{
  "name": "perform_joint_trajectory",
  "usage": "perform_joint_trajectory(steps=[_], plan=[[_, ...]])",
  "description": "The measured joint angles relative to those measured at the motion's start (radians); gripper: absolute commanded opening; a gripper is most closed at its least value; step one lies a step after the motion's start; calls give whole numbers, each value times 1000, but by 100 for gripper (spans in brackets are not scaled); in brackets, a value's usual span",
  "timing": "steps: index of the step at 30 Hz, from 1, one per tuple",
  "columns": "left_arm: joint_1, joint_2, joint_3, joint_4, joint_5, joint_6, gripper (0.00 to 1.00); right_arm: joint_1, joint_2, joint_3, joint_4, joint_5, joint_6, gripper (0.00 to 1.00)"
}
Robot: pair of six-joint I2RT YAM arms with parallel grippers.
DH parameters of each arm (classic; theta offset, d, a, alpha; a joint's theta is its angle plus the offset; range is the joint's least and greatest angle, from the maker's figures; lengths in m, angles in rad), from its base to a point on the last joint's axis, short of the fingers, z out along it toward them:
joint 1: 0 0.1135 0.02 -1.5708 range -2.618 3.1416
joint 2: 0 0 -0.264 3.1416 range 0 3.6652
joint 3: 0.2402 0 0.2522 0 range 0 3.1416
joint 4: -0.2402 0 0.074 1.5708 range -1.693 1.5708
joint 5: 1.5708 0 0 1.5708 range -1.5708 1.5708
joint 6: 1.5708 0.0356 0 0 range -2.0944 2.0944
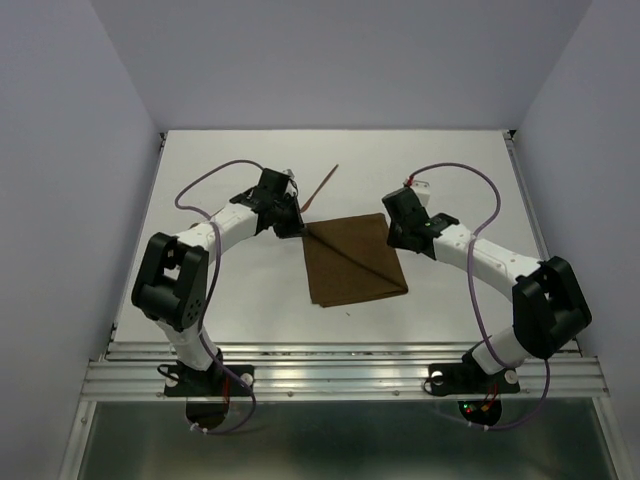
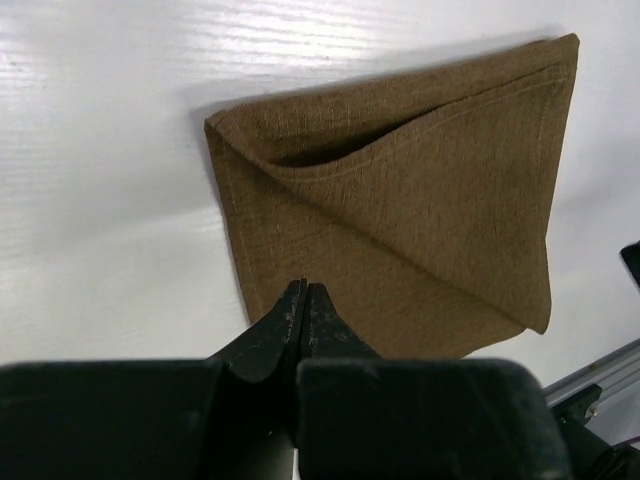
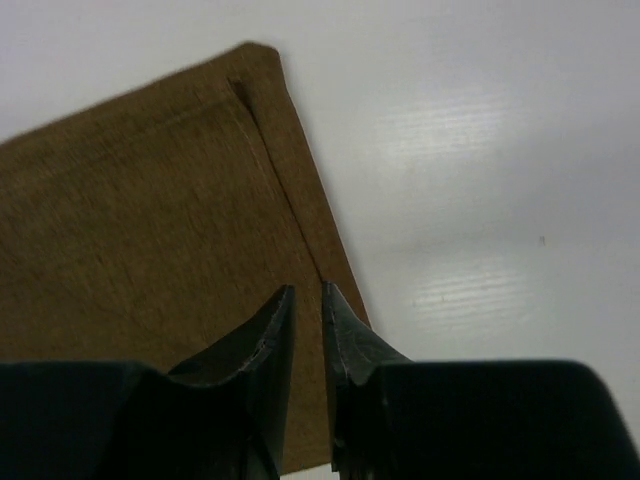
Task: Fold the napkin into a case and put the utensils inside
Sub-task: Smooth out the upper triangle-folded napkin at the center of the board.
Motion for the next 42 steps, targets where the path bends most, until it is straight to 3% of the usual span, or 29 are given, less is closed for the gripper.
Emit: perform_joint_trajectory(steps=[21, 42], plan=[[-2, 275, 179, 35, 13, -4, 1, 0, -165, -253, -82, -201, 139, 14], [-5, 254, 188, 19, -3, -4, 1, 0, -137, -294, -49, -209, 152, 13]])
